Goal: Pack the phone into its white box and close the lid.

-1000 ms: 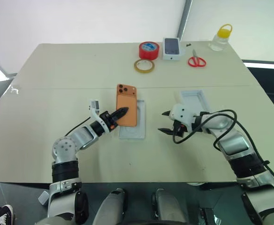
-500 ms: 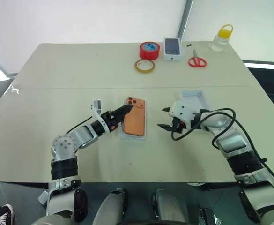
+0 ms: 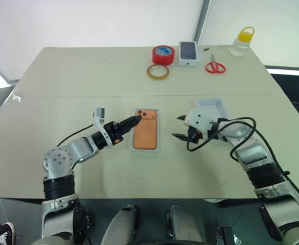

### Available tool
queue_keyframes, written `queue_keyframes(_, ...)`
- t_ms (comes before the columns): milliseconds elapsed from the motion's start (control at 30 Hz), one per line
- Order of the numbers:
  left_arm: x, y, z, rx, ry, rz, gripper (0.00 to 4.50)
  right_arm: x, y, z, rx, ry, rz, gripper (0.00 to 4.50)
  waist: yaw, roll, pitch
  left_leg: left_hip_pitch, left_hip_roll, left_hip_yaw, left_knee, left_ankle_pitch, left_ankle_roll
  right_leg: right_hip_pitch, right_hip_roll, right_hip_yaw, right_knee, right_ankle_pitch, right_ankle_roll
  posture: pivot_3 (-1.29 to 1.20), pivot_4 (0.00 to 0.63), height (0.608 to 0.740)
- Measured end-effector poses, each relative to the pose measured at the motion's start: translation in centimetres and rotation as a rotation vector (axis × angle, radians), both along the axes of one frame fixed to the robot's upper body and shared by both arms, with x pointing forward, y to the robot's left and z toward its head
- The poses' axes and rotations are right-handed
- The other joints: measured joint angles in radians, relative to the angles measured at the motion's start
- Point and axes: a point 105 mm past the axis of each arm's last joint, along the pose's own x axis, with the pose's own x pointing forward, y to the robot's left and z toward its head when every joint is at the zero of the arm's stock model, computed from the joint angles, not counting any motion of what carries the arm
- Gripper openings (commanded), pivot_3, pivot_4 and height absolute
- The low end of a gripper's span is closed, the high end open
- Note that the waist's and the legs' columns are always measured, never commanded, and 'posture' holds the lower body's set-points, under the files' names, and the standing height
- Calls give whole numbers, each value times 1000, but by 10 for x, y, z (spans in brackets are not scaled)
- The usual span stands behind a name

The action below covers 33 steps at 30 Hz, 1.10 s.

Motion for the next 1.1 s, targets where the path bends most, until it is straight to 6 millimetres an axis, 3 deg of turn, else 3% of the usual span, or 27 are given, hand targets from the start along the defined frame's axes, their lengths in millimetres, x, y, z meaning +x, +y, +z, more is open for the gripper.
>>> queue_keyframes(100,7,15,1,76,-36,67,2915,1,3,1,12,-1,2,2660,-1,0,0,0,0,0,0,0,0,0,0,0,0,0,0,0,150,740)
queue_keyframes(267,27,49,-7,432,-163,212,297,4,3,0,5,-23,-21,77,4,0,0,0,0,0,0,0,0,0,0,0,-1,0,0,0,150,740)
queue_keyframes(300,29,50,-8,466,-182,218,21,5,3,0,7,-29,-23,0,4,0,0,0,0,0,0,0,0,0,0,0,-1,0,0,0,150,740)
queue_keyframes(400,32,41,-18,618,-263,172,21,6,10,-2,10,-50,-28,0,4,0,0,0,0,0,-1,0,0,0,-1,0,-1,0,0,0,150,740)
queue_keyframes(533,27,7,-44,695,-280,25,21,2,29,-12,18,-32,-1,0,3,0,0,0,0,0,-1,0,0,0,-1,0,-1,0,0,0,150,740)
queue_keyframes(733,29,-8,-50,879,-485,-32,21,-4,32,-26,-17,-16,4,0,4,1,0,1,0,0,-1,0,0,0,-1,0,0,0,0,0,150,740)
queue_keyframes(933,30,-26,-53,813,-505,-37,21,-7,34,-25,-20,-23,9,0,13,1,0,1,-1,0,-1,-1,1,1,-1,-1,-1,0,0,0,150,740)
queue_keyframes(1100,30,-48,-54,758,-513,-63,21,-3,12,-22,-72,-36,-36,0,31,1,0,0,-2,0,2,-1,2,3,-2,-1,-2,0,1,0,150,740)
